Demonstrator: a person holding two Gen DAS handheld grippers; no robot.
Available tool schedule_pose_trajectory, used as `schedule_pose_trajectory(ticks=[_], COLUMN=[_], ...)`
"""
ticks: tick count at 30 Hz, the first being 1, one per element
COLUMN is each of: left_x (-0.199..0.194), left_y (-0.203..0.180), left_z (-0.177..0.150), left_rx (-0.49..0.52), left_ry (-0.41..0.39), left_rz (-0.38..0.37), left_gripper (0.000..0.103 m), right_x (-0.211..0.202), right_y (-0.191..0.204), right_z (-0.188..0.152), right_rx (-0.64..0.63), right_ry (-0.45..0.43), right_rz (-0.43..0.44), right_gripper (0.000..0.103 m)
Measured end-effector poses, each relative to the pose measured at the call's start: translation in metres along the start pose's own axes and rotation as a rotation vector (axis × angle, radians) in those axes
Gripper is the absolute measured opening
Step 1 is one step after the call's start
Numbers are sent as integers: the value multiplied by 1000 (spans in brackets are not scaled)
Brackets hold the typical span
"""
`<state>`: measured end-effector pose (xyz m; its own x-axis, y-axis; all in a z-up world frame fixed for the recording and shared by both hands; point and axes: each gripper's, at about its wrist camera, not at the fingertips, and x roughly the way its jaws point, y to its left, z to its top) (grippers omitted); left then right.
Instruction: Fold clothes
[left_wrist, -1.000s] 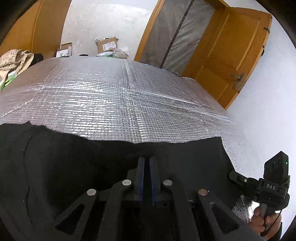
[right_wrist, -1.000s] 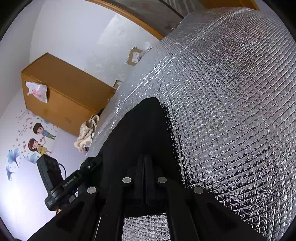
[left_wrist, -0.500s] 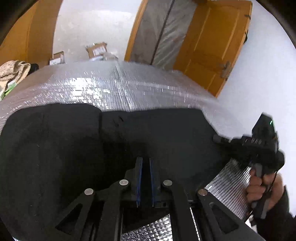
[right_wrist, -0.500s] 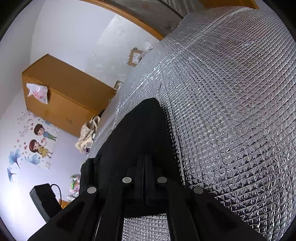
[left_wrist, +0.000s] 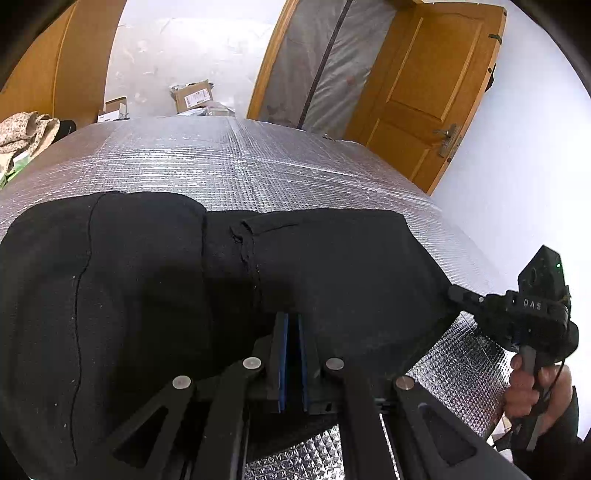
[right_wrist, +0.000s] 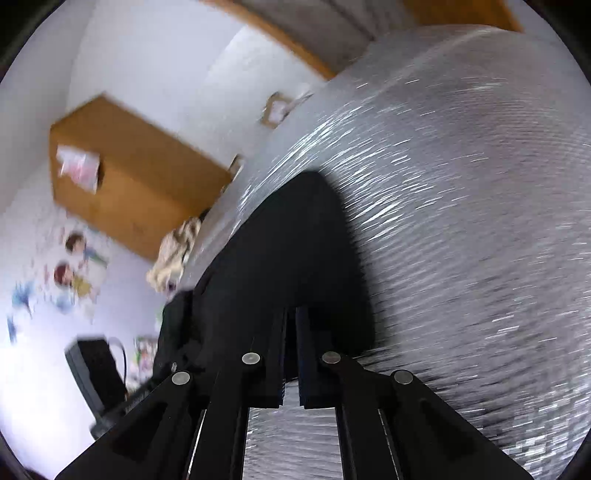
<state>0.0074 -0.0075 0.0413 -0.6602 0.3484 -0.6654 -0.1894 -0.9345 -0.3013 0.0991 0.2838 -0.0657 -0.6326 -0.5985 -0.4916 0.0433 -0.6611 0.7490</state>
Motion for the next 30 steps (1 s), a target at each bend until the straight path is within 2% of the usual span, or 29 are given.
schedule_pose_trajectory(ticks=[3, 10, 12, 14, 17, 24, 30], left_x=[0, -5, -12, -20, -29, -50, -61], left_y=[2, -4, -8, -12, -16, -17, 2], left_z=[-1, 1, 0, 1, 3, 12, 18], left_rx=[-4, 5, 16, 27, 40, 66, 38], left_ry=[-3, 7, -9, -28, -50, -110, -141], left_rz=[-2, 19, 26, 32, 45, 102, 176], left_gripper=[6, 6, 6, 6, 6, 6, 6], right_x=[-12, -20, -22, -24, -27, -23, -17], right_y=[-14, -10, -8, -6, -2, -5, 0], right_z=[4, 2, 4, 5, 8, 10, 9], right_rx=[50, 40, 31, 22, 13, 19, 4], right_ry=[-28, -43, -45, -53, -72, -78, -70], right_rz=[14, -26, -35, -45, -58, -71, -85], right_gripper=[0, 5, 9, 23, 28, 33, 35])
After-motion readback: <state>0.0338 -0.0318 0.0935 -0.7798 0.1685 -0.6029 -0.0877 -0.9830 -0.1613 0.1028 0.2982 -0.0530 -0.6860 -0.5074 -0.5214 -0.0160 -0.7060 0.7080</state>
